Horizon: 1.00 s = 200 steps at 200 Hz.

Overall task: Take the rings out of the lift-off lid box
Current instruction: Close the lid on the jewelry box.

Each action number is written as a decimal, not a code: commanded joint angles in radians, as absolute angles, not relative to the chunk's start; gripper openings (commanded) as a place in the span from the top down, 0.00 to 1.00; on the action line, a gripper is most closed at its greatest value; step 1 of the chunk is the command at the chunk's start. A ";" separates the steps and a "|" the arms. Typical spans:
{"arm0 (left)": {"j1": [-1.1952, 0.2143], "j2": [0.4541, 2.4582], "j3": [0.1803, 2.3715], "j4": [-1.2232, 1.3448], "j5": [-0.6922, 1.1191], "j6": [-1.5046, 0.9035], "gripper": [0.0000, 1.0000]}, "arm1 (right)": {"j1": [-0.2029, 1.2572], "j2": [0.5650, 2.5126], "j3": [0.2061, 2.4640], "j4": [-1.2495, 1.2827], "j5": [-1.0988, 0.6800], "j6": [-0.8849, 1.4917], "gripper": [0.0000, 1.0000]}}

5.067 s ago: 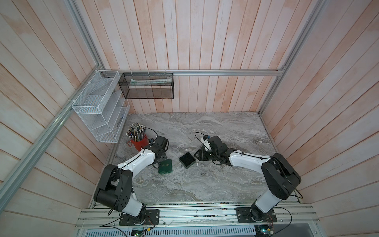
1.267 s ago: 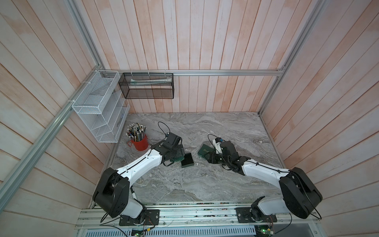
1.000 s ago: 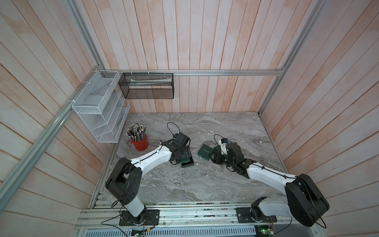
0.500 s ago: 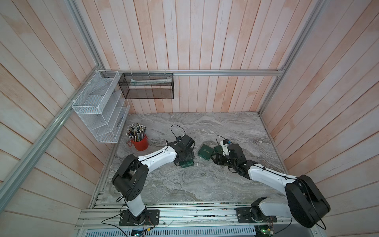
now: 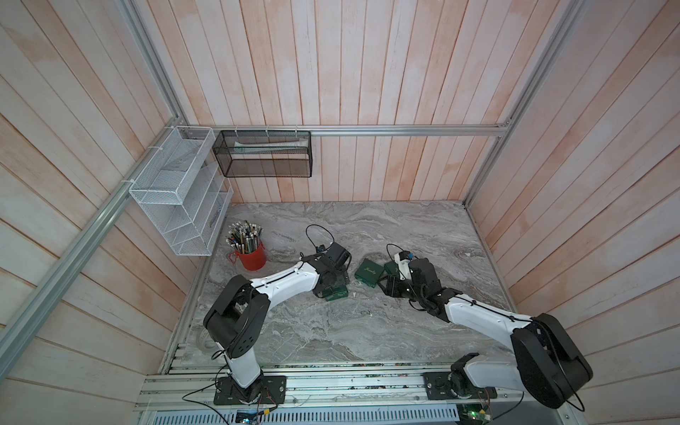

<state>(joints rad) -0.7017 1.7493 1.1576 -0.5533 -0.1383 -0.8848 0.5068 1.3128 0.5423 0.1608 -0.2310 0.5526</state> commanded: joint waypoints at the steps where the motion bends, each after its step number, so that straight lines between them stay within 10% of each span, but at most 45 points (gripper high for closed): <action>1: -0.711 1.771 1.191 -0.540 -0.161 -0.893 0.12 | 0.501 1.328 0.534 0.172 -0.257 0.542 0.46; 200: -0.727 1.776 1.194 -0.534 -0.161 -0.888 0.11 | 0.502 1.381 0.565 0.157 -0.292 0.526 0.46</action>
<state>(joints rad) -0.7166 1.7794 1.1835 -0.5449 -0.1570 -0.8867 0.5068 1.3636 0.5426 0.1612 -0.2752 0.5453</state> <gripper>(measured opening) 0.894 0.537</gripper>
